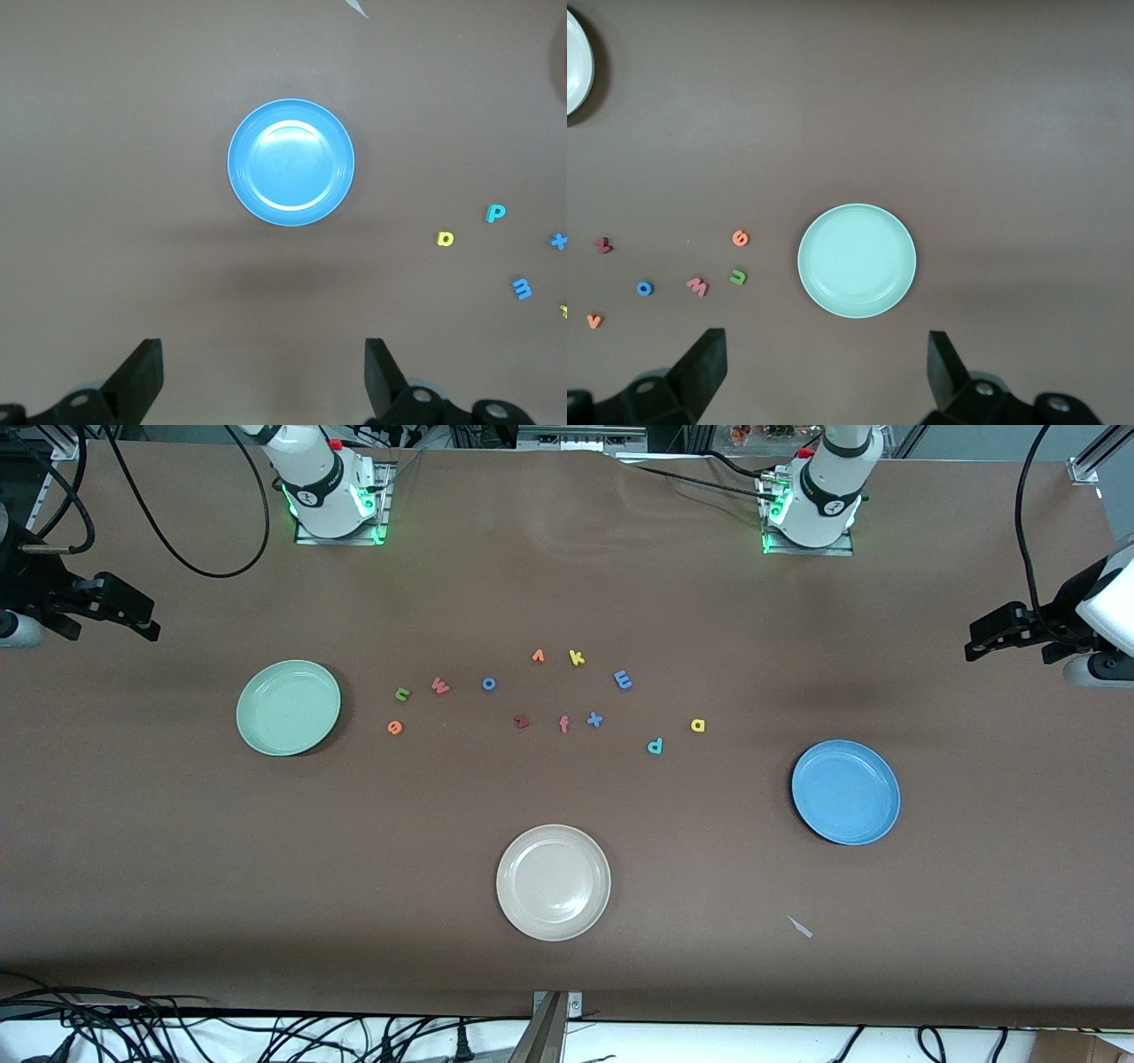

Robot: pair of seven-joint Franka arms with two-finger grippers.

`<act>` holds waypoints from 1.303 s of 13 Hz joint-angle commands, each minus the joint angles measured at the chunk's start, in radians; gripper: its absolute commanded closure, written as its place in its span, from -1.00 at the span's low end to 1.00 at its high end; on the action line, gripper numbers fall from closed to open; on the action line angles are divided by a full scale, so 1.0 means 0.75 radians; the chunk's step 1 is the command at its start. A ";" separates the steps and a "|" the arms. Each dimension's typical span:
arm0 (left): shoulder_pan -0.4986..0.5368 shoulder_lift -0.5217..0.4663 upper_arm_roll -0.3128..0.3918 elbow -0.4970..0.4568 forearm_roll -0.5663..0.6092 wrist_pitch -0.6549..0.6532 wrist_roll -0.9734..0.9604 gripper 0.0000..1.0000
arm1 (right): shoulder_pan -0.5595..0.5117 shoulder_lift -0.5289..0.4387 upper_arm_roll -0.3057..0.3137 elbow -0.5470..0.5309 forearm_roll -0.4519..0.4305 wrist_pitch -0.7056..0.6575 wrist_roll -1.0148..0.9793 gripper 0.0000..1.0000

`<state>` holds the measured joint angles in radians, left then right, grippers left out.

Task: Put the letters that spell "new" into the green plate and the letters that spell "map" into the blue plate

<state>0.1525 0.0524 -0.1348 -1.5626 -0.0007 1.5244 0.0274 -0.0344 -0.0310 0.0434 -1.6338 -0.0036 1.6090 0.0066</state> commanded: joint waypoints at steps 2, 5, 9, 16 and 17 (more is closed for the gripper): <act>0.005 0.008 0.004 0.020 -0.017 -0.024 0.035 -1.00 | 0.001 0.004 -0.003 0.021 0.001 -0.008 0.010 -1.00; 0.005 0.008 0.004 0.018 -0.017 -0.024 0.035 -1.00 | 0.001 0.004 -0.003 0.021 0.001 -0.016 0.010 -1.00; 0.005 0.008 0.004 0.020 -0.032 -0.024 0.035 -1.00 | -0.001 0.002 -0.003 0.019 -0.001 -0.018 0.010 -1.00; 0.018 0.008 0.004 0.022 -0.034 -0.024 0.035 -1.00 | 0.001 0.002 -0.001 0.019 -0.001 -0.018 0.010 -1.00; 0.020 0.008 0.004 0.022 -0.036 -0.024 0.035 -1.00 | 0.001 0.002 -0.001 0.019 -0.001 -0.018 0.010 -1.00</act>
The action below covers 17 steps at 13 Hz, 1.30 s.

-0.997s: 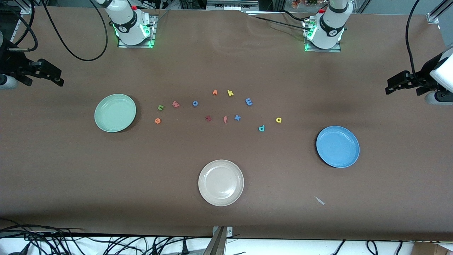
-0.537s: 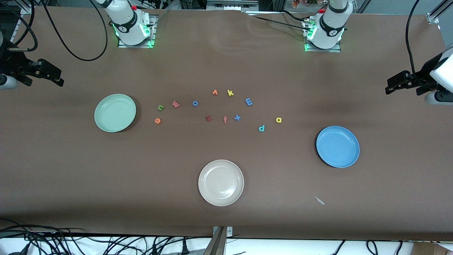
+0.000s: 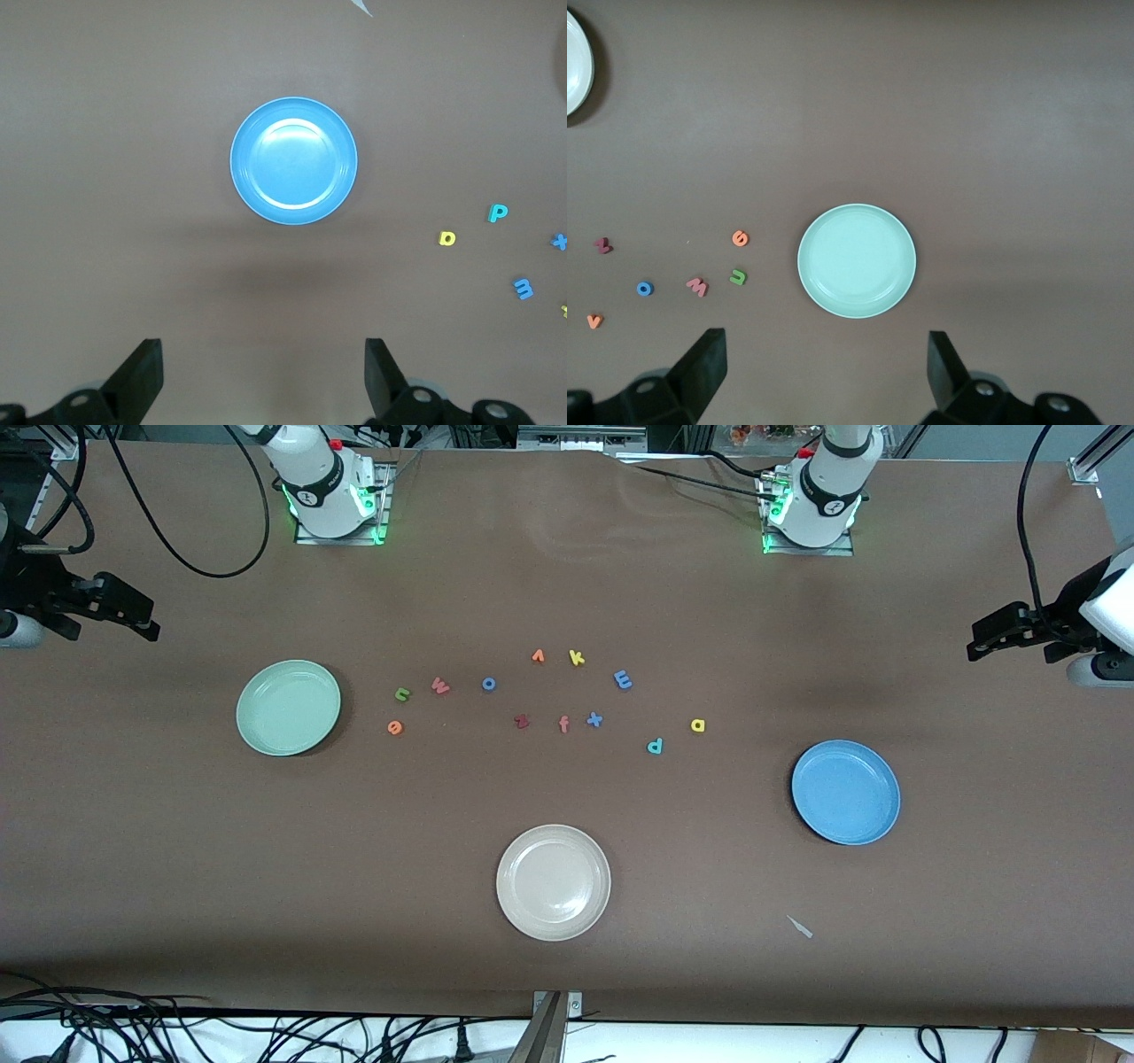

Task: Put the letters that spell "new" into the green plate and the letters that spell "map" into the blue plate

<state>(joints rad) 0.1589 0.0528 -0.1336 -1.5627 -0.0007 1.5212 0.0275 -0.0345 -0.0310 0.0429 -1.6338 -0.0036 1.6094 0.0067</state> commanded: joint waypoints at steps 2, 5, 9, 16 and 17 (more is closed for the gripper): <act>0.019 0.007 0.002 0.022 -0.038 -0.020 0.035 -1.00 | 0.001 0.002 0.000 0.019 0.001 -0.021 0.009 -1.00; 0.019 0.007 0.002 0.020 -0.038 -0.020 0.035 -1.00 | 0.001 0.002 0.000 0.019 0.001 -0.021 0.009 -1.00; 0.031 0.009 0.002 0.022 -0.036 -0.010 0.035 -1.00 | 0.001 0.002 0.000 0.019 0.001 -0.019 0.009 -1.00; 0.032 0.009 0.000 0.022 -0.038 -0.010 0.035 -1.00 | 0.001 0.002 0.000 0.019 0.001 -0.021 0.009 -1.00; 0.030 0.009 -0.002 0.022 -0.038 -0.010 0.035 -1.00 | 0.001 0.002 0.000 0.019 0.001 -0.021 0.009 -1.00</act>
